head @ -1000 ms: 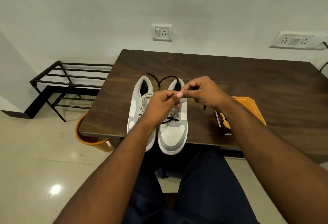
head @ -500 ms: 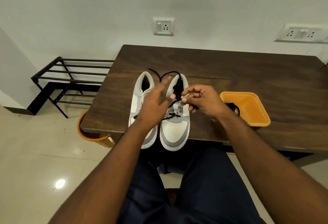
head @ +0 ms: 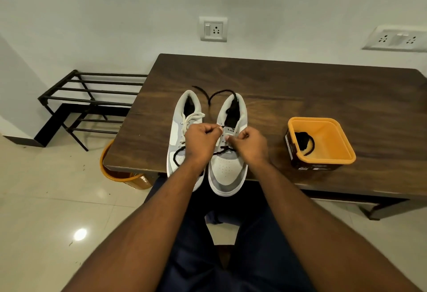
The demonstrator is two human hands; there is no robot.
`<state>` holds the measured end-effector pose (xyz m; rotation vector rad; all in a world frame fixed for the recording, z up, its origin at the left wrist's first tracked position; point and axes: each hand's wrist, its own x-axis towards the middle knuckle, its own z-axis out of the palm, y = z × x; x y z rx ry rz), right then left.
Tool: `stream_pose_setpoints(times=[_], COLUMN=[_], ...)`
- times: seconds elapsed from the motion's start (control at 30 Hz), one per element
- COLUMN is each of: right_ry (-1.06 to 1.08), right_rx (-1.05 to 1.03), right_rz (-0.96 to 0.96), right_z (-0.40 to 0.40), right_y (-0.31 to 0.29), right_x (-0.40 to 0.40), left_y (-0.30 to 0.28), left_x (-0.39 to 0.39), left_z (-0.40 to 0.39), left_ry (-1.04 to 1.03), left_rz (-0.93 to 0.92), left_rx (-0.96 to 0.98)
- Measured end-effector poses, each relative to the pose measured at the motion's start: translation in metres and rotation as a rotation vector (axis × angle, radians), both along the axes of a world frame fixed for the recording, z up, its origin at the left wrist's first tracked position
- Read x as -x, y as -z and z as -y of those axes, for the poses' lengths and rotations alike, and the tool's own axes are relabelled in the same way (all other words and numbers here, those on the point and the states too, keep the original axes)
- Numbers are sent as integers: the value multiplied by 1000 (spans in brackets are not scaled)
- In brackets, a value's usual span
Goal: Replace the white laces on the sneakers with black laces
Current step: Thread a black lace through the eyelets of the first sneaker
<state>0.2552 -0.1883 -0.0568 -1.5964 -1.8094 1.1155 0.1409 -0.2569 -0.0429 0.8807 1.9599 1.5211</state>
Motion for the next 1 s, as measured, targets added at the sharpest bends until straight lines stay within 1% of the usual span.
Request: stream_pose_setpoints(times=[0.13,0.23,0.37,0.47,0.53,0.63,0.7,0.8,0.87,1.0], right_ry=[-12,-42,-20,-53,-52,5,43,68,51,68], right_rx=[-54,-120,-117,-180,-200,-178,-119,92,196,299], right_rz=[70,189,195,224,215,100,-22,-260,-377,-465], right_z=[2,7,11,10,10,9,8,5,2,0], right_y=[3,4,4,7,8,11,14,13,12,13], right_x=[4,3,7,7,5,-1,-7,-14,-17,-22], left_y=[4,8,15,17,18,17,17,18,19,22], left_x=[-5,-7,-7,-5,-4,-3,-5,-11,-15,-22], left_z=[-7,-12,-16,-15,-14,-13,-12,-11,-11,-7], left_ry=[74,99,78,44,58,131,195,241,254,273], left_rz=[-60,-107,-55,-30,-69,-207,-275,-366,-419,-520], left_rx=[23,61,74,51,68,160,225,283,302,320])
